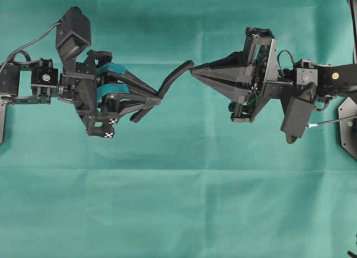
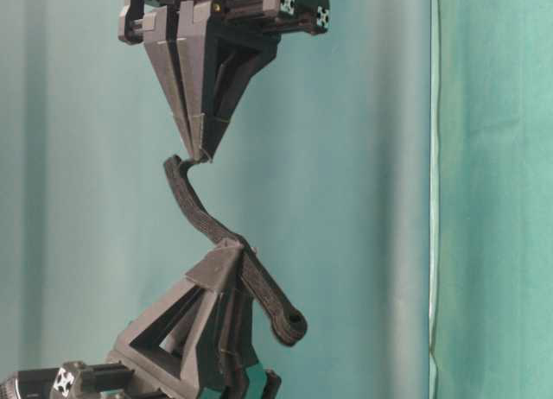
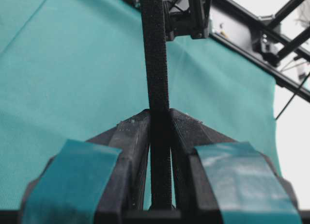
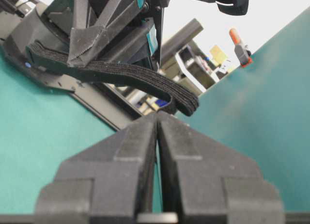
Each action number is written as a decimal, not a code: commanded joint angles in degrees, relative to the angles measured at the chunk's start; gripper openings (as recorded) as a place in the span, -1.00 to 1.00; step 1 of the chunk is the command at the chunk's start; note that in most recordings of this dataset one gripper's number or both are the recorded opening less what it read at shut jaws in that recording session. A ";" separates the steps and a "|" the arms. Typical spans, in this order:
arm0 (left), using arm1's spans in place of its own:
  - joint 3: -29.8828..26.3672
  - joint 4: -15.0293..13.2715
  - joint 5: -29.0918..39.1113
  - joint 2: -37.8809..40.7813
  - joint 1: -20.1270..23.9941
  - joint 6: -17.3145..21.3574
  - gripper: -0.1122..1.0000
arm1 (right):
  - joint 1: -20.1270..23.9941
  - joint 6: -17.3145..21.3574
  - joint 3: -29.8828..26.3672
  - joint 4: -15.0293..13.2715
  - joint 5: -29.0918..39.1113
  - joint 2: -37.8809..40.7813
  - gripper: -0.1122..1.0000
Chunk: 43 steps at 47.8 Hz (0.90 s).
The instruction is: Peel off the Velcro with your right arm.
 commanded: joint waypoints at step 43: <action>-0.88 -0.18 -0.62 -0.97 0.53 0.00 -0.62 | 1.58 0.44 -1.32 -0.09 -0.70 0.26 -0.97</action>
